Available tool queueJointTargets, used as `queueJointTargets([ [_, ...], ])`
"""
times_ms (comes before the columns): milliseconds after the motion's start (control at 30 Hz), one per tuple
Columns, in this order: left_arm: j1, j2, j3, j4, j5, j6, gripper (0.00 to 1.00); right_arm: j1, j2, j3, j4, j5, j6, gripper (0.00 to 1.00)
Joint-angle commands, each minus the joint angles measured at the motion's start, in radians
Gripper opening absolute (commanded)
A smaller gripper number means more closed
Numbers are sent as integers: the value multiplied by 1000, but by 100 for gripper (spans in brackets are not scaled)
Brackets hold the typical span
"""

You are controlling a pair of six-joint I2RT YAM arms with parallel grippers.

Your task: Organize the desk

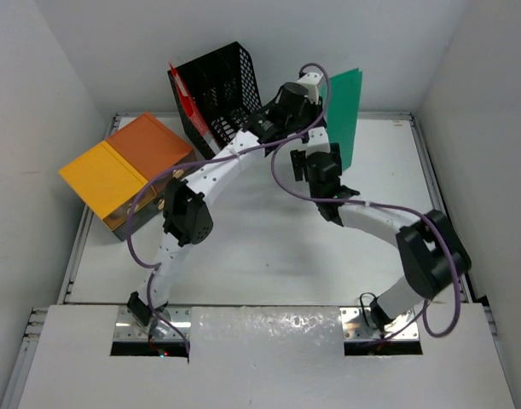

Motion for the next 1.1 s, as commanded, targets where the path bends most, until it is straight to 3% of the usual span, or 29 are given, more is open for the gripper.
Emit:
queueJointTargets([
  [0,3,-31,-12,75,7,-10,0,-2,127,107,112,304,-2,78],
  [167,5,-37,-27,59,13,-12,0,-6,216,147,210,412,-39,71],
  [367,9,-34,-29,52,40,-38,0,-26,301,187,281,508,-73,49],
  [400,11,-39,-29,49,47,-44,0,-35,304,160,312,545,-78,39],
  [500,16,-47,-35,38,71,-56,0,-61,290,88,400,564,-78,25],
  [533,16,-53,-33,36,74,-53,0,-65,277,72,411,559,-68,12],
  [600,17,-56,-30,38,86,-47,0,-77,267,35,450,520,-76,0],
  [733,19,-62,-30,44,117,-22,0,-86,232,-14,480,397,-124,0],
  [867,19,-71,-55,56,172,-5,39,-95,168,-72,464,285,-94,0],
  [1067,22,-83,-61,87,254,21,73,-117,132,-182,472,191,-2,0],
])
